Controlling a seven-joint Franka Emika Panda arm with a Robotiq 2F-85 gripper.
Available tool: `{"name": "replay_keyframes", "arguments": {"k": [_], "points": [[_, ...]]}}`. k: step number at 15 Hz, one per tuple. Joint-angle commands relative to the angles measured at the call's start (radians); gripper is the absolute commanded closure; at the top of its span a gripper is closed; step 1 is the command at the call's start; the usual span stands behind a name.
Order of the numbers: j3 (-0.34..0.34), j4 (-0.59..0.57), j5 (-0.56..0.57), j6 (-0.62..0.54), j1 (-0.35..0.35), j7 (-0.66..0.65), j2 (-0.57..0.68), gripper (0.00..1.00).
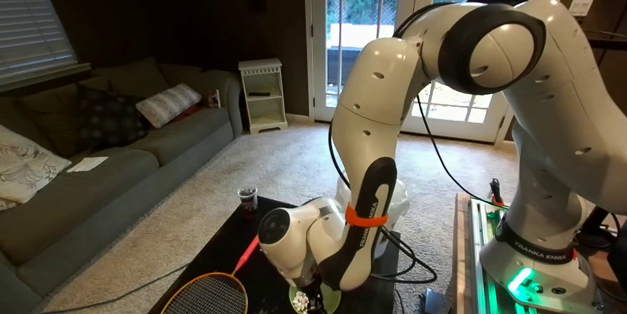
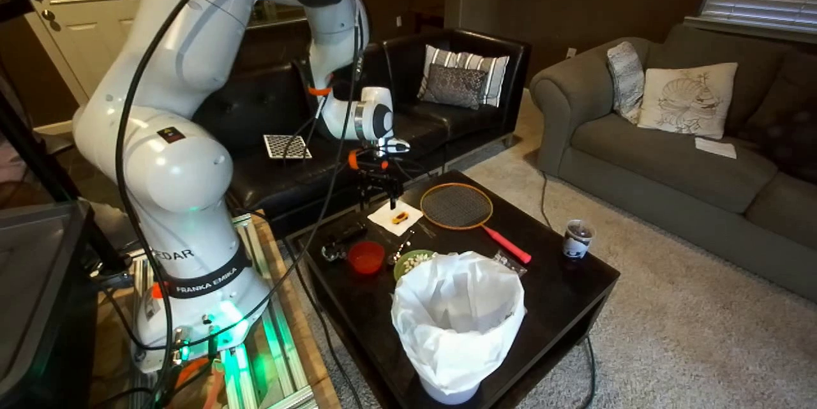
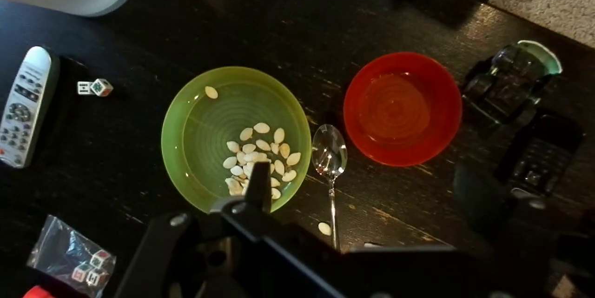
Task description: Pick up some grains from the green bowl, place them on the spoon, empty the spoon into the green bowl then place the spoon to the right of the green bowl
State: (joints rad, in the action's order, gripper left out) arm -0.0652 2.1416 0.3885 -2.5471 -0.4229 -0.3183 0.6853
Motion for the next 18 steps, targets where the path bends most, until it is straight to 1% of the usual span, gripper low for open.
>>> {"name": "replay_keyframes", "arguments": {"k": [1,3,4,5,6,9,12,13,15,18], "points": [[0.013,-0.007,-0.017,-0.002,-0.015,0.012,0.006,0.00],[0.013,-0.012,-0.017,-0.002,-0.016,0.012,0.007,0.00],[0.046,-0.007,0.003,0.010,-0.044,-0.033,0.006,0.00],[0.049,-0.008,0.009,-0.020,-0.041,-0.029,0.021,0.00],[0.068,-0.015,0.022,-0.046,-0.052,-0.039,0.038,0.00],[0.140,-0.041,0.062,-0.192,-0.090,-0.062,0.127,0.00],[0.192,-0.065,0.028,-0.369,-0.113,-0.040,0.234,0.00],[0.218,-0.075,0.014,-0.415,-0.132,-0.032,0.272,0.00],[0.253,-0.102,-0.024,-0.467,-0.159,-0.015,0.345,0.00],[0.273,-0.153,-0.087,-0.503,-0.164,0.020,0.431,0.00]]}}
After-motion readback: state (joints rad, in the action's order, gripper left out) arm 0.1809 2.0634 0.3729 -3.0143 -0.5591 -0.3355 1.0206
